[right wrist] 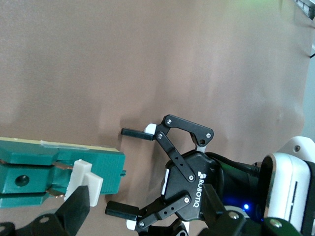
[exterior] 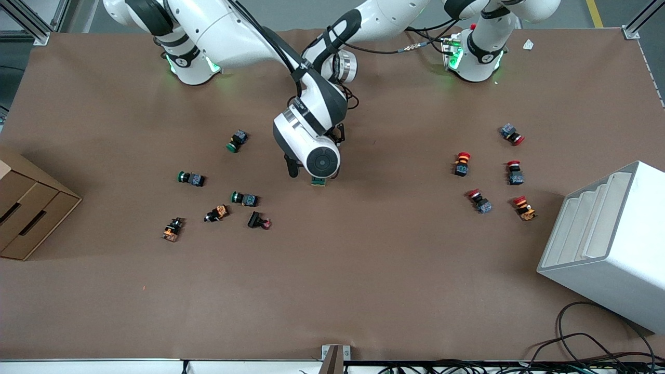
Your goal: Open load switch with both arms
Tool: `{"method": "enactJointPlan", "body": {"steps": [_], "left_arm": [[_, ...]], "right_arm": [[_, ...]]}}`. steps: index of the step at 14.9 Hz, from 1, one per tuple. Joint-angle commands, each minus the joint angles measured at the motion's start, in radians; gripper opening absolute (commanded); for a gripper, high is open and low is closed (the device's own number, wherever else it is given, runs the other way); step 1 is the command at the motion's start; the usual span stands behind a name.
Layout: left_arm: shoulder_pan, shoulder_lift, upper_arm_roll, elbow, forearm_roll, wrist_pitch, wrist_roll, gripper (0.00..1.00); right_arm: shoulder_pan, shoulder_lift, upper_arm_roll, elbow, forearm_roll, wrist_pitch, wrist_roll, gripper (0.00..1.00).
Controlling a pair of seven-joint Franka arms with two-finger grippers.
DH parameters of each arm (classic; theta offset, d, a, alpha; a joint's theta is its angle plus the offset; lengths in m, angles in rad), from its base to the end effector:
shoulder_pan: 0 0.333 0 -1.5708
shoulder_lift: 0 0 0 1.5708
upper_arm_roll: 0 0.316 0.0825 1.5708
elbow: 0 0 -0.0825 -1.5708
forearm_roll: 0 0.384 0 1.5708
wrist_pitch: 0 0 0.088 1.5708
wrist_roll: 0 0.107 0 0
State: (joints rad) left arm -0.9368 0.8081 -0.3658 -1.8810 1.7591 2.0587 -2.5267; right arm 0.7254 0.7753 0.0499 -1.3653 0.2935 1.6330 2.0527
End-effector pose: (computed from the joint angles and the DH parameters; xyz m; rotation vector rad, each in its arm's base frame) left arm 0.2094 -0.5635 0.0868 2.7262 -0.0848 1.4682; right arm 0.4663 0.4895 0.2321 2.0410 -1.6804 -0.5371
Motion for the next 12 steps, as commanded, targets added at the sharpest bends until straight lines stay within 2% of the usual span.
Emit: {"method": "enactJointPlan", "body": {"steps": [1, 12], "left_arm": [[0.0, 0.062, 0.002, 0.006, -0.001, 0.026, -0.05, 0.99], [-0.004, 0.066, 0.002, 0.008, -0.003, 0.021, -0.046, 0.99]], "right_arm": [[0.009, 0.007, -0.004, -0.017, 0.003, 0.002, -0.013, 1.0], [0.0, 0.019, -0.005, -0.008, -0.02, 0.008, -0.017, 1.0]]}}
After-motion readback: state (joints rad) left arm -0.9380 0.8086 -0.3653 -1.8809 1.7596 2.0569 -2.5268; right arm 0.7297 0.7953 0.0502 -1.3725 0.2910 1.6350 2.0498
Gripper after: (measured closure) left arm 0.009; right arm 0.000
